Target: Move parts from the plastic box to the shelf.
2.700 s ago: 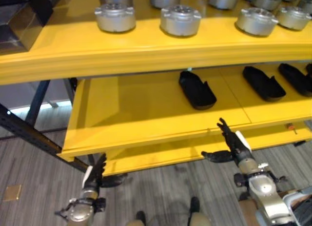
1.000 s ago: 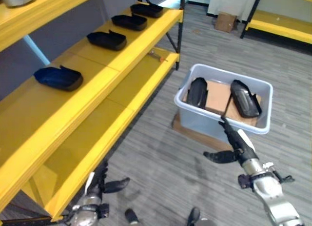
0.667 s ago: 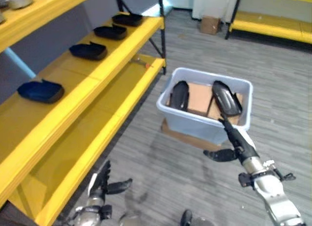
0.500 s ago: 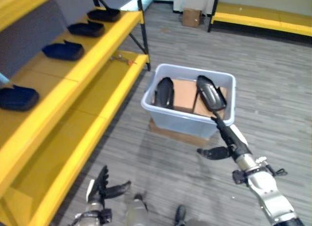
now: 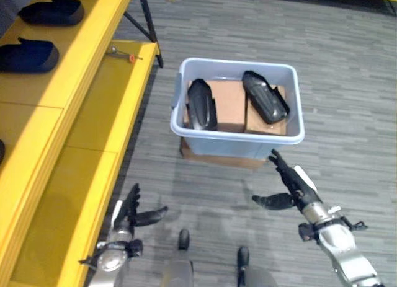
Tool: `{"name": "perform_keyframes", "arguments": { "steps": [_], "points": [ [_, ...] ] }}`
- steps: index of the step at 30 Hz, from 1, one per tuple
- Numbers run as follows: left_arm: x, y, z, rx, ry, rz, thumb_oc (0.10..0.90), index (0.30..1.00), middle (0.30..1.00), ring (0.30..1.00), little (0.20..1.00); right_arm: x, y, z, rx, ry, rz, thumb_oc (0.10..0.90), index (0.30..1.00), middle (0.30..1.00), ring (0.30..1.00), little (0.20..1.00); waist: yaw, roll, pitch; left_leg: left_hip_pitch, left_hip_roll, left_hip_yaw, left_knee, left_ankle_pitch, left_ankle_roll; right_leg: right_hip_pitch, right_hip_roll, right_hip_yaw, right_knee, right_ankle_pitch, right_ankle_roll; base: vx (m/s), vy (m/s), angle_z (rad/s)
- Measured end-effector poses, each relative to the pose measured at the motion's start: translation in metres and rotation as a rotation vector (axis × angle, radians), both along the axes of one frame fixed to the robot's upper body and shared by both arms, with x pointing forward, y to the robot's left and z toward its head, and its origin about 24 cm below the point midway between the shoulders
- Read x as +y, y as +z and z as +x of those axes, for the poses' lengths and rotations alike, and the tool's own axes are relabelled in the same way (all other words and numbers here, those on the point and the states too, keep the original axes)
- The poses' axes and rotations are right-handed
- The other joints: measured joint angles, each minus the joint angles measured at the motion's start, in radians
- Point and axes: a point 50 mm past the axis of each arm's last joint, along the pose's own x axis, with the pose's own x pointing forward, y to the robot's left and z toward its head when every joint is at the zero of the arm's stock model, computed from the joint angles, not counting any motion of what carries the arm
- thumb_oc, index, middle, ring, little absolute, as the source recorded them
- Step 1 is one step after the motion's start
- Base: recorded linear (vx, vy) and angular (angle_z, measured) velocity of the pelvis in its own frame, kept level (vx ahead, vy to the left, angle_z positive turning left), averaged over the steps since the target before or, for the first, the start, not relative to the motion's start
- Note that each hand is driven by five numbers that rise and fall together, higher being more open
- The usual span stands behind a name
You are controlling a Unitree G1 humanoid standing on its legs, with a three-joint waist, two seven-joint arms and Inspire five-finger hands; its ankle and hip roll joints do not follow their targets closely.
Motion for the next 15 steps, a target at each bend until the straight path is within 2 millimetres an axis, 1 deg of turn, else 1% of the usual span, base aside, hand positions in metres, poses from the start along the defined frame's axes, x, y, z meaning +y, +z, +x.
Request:
{"name": "perform_keyframes", "arguments": {
  "steps": [2, 5, 7, 8, 11, 12, 13, 14, 15],
  "points": [
    [0.004, 0.003, 0.0, -0.01, -0.003, 0.017, 0.9, 1.0, 1.0, 1.0, 1.0, 0.004, 0.006, 0.006, -0.026, 0.018, -0.003, 0.9, 1.0, 1.0, 1.0, 1.0, 0.006, -0.006, -0.002, -0.008, -0.02, 0.013, 0.0, -0.007, 0.014, 0.003, -0.018, 0.003, -0.039, 0.025, 0.014, 0.08, 0.209, -0.2],
    [0.007, 0.006, 0.0, -0.018, -0.008, 0.033, 0.9, 1.0, 1.0, 1.0, 1.0, 0.009, 0.018, 0.017, -0.078, 0.037, -0.004, 0.9, 1.0, 1.0, 1.0, 1.0, 0.004, -0.022, -0.003, -0.04, -0.035, 0.025, 0.013, -0.014, 0.024, -0.016, -0.031, 0.006, -0.06, 0.039, 0.02, 0.05, 0.212, -0.06],
    [0.006, 0.007, 0.002, -0.023, -0.01, 0.032, 0.9, 1.0, 1.0, 1.0, 1.0, 0.014, 0.028, 0.025, -0.117, 0.055, -0.006, 0.9, 1.0, 1.0, 1.0, 1.0, 0.005, -0.027, -0.003, -0.07, -0.039, 0.028, 0.025, -0.017, 0.028, -0.043, -0.033, 0.008, -0.059, 0.045, 0.02, 0.04, 0.228, -0.04],
    [0.006, 0.006, 0.002, -0.021, -0.009, 0.033, 0.9, 1.0, 1.0, 1.0, 1.0, 0.021, 0.038, 0.033, -0.16, 0.078, -0.021, 0.9, 1.0, 1.0, 1.0, 1.0, 0.009, -0.029, -0.003, -0.098, -0.039, 0.029, 0.042, -0.021, 0.035, -0.074, -0.033, 0.012, -0.048, 0.051, 0.017, 0.05, 0.209, -0.08],
    [0.007, 0.004, 0.0, -0.011, -0.004, 0.034, 0.9, 1.0, 1.0, 1.0, 1.0, 0.032, 0.048, 0.04, -0.201, 0.106, -0.009, 0.9, 1.0, 1.0, 1.0, 1.0, 0.015, -0.03, -0.002, -0.109, -0.038, 0.04, 0.048, -0.024, 0.04, -0.1, -0.038, 0.015, -0.023, 0.055, 0.019, 0.05, 0.15, -0.14],
    [0.007, 0.004, 0.0, -0.012, -0.003, 0.036, 0.9, 1.0, 1.0, 1.0, 1.0, 0.032, 0.048, 0.041, -0.204, 0.106, -0.007, 0.9, 1.0, 1.0, 1.0, 1.0, 0.019, -0.029, -0.002, -0.104, -0.045, 0.051, 0.05, -0.029, 0.046, -0.112, -0.039, 0.014, 0.005, 0.056, 0.018, 0.09, 0.193, -0.12],
    [0.008, 0.004, 0.0, -0.011, 0.003, 0.039, 0.9, 1.0, 1.0, 1.0, 1.0, 0.033, 0.048, 0.041, -0.202, 0.109, -0.005, 0.9, 1.0, 1.0, 1.0, 1.0, 0.024, -0.027, -0.003, -0.101, -0.04, 0.053, 0.051, -0.028, 0.049, -0.129, -0.04, 0.013, 0.04, 0.054, 0.019, 0.08, 0.171, -0.2],
    [0.011, 0.006, 0.002, -0.014, 0.011, 0.049, 0.9, 1.0, 1.0, 1.0, 1.0, 0.035, 0.044, 0.04, -0.187, 0.111, -0.004, 0.9, 1.0, 1.0, 1.0, 1.0, 0.015, -0.026, -0.001, -0.095, -0.046, 0.062, 0.061, -0.043, 0.061, -0.169, -0.041, 0.013, 0.125, 0.058, 0.019, 0.11, 0.21, -0.18],
    [0.016, 0.001, -0.003, 0.015, 0.023, 0.058, 0.9, 1.0, 1.0, 1.0, 1.0, 0.037, 0.044, 0.04, -0.187, 0.118, 0.002, 0.9, 1.0, 1.0, 1.0, 1.0, 0.003, -0.018, -0.001, -0.085, -0.048, 0.063, 0.068, -0.05, 0.073, -0.213, -0.055, 0.017, 0.228, 0.058, 0.019, 0.1, 0.105, -0.27]
  ]
}}
